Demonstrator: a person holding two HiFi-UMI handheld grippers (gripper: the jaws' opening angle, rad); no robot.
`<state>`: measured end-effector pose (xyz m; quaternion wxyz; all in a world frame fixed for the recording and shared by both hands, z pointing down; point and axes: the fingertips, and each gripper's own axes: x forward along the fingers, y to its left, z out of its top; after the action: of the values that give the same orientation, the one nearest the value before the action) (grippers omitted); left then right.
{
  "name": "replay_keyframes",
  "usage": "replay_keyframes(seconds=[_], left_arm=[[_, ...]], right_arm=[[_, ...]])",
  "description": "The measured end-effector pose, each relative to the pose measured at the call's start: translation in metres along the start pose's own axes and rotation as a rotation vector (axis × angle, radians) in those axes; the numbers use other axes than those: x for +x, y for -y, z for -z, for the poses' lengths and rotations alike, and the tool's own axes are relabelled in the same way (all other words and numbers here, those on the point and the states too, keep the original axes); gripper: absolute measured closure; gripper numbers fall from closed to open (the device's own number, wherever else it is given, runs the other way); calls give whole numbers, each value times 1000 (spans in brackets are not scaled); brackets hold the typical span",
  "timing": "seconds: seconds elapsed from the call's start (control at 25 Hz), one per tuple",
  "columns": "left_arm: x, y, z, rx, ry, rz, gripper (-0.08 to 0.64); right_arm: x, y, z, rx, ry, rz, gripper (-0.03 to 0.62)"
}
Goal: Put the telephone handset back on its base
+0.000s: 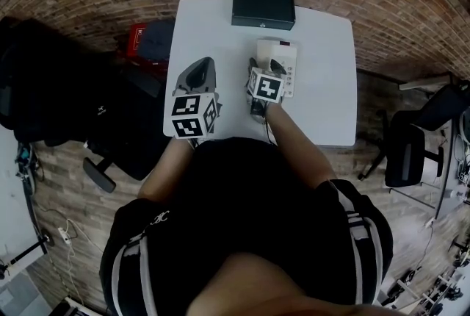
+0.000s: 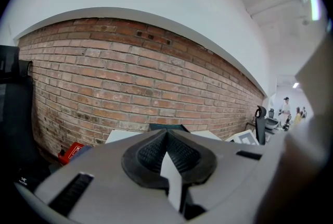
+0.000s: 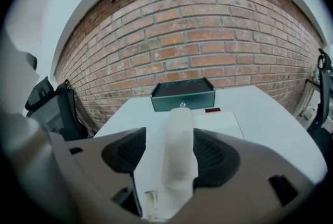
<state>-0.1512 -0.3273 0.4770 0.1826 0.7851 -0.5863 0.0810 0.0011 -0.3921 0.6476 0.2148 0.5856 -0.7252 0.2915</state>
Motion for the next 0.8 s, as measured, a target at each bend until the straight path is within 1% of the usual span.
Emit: replay_keyframes(seconds=[0.08,0.12,0.2,0.28,0.36,0.44,0.52,0.64,0.8], left_arm=[[2,3,0,1,-1,11,558],[3,5,0,3,-1,18,558],[7,10,-1,8,-1,35,558],[10,16,-2,13,-2,52,558],[14,23,-3,19,-3,71,558],[19,31,-4,26,-6,95,558],[25,40,-6,34,-8,121,558],[32,53,-10,46,-2,150,558],[36,69,-19,71,31,163,558]], right_arm=[[-11,0,-15,-2,76,-10,354],[-19,2,-24,-2,113,-8,368],[-36,6,-42,7,184,-4,493],[-54,10,-58,27,253,-19,550],[-75,12,-77,48,343,-47,582],[-99,16,-96,42,448,-48,592],[-120,21,-112,1,522,-25,594],[-148,28,-130,-55,588,3,594],[-182,38,-142,-78,663,23,594]])
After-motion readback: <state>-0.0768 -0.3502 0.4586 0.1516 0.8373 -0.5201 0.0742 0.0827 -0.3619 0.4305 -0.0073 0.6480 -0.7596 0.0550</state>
